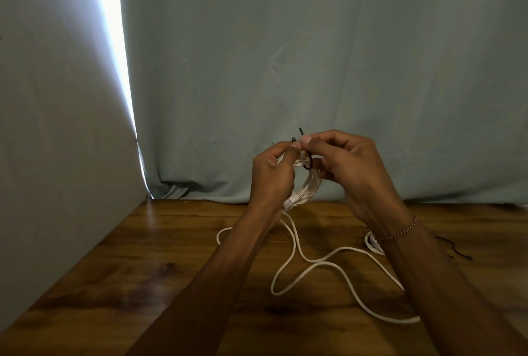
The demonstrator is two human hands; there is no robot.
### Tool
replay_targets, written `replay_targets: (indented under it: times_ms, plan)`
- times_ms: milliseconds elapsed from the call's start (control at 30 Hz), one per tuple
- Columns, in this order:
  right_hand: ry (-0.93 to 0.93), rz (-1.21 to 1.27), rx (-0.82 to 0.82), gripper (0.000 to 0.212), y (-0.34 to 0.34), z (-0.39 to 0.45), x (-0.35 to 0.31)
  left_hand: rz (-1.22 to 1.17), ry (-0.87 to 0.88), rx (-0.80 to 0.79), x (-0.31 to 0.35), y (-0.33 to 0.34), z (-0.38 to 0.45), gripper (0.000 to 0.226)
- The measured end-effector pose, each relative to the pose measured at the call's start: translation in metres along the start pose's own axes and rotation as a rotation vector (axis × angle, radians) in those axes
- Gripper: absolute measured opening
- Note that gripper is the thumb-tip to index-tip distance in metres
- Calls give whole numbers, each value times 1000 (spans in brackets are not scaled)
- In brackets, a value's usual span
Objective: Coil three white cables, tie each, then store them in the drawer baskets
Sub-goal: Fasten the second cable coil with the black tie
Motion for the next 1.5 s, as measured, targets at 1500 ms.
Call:
replay_targets:
  times_ms: [1500]
  plan:
    - [153, -98, 61, 28, -26, 11, 5, 306, 364, -147, 35, 12, -9, 23]
Point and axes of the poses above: each hand's wrist, its own z-axis towards the middle knuckle, its own y-axis out of the palm, x = y × z, the point moved 8 cm from there along z, towards the middle knuckle, and after that the axes turned 12 degrees about z, right-handed, at the moved point
